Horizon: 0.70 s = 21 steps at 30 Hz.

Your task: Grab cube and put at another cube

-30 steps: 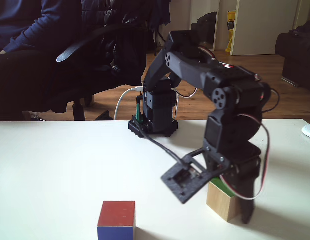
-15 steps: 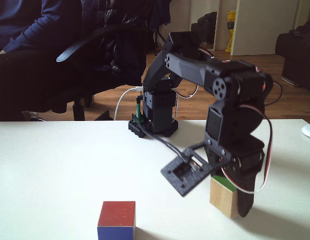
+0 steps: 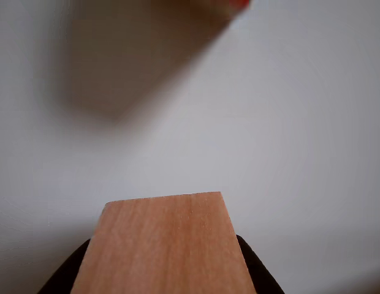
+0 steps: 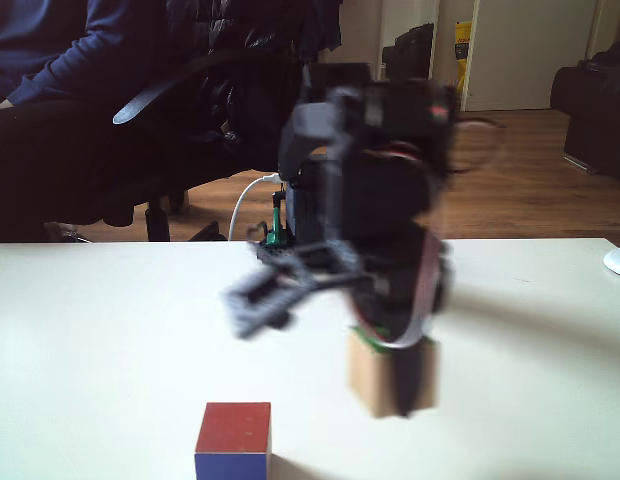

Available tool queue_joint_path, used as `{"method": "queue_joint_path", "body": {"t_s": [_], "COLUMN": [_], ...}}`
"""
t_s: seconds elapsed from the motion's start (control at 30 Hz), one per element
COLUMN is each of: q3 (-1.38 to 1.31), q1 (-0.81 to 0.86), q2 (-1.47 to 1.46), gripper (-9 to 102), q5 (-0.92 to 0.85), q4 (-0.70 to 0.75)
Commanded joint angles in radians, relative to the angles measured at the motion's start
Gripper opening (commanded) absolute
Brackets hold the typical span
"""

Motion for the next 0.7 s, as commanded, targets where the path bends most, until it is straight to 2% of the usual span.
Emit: {"method": "queue_joint_path", "body": {"t_s": [0.0, 0.27, 0.67], "q3": [-0.051, -0.066, -0.097], "q1": [0.089, 0.232, 0.322], "q2": [0.092, 0.086, 0.089], "gripper": [7, 7, 7], "q5": [-0.038, -0.095, -0.140], "q4": [0.006, 0.006, 0.006]}}
